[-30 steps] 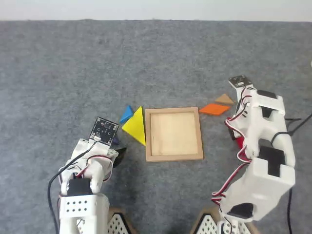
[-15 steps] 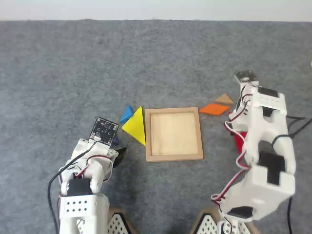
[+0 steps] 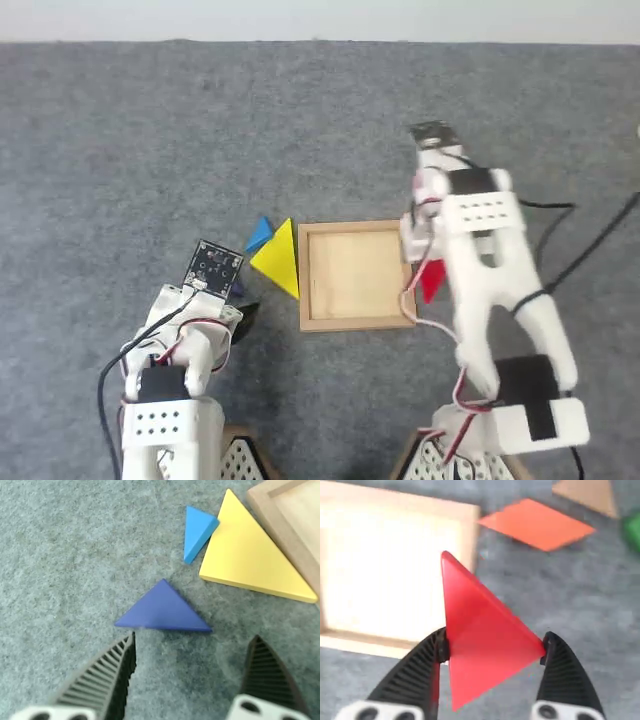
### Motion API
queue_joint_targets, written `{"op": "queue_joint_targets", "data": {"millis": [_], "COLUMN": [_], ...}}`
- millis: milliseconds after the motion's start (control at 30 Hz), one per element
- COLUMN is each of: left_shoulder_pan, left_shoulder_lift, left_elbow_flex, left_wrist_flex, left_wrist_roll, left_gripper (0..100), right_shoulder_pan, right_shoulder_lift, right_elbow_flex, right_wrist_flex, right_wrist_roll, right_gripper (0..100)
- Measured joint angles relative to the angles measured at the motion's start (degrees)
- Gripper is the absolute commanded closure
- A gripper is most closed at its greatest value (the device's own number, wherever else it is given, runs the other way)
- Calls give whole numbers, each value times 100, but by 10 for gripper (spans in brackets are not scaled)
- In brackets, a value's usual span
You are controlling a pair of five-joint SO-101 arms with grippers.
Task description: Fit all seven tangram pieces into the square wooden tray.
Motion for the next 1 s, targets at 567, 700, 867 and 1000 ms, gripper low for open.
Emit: {"op": "queue_joint_targets", "data": {"millis": [567,700,867,1000], "left_shoulder_pan": [0,0,0,0], "left_shoulder_lift": [0,0,0,0], "left_elbow_flex": [0,0,0,0], "left_wrist_flex": [0,0,0,0], "left_wrist_roll": [0,0,0,0], "left_gripper": [665,665,665,665], "right_shoulder_pan": [-2251,-2400,-2673,-2664], "right_shoulder_lift": [1398,1996,2338,2418], "right_elbow_flex": [-818,-1266,-1635,-1811], "right_wrist_flex": [0,-18,123,167], "right_wrist_roll": [-1152,-1521,-2418,-3112], "right_gripper": [855,854,851,850]}}
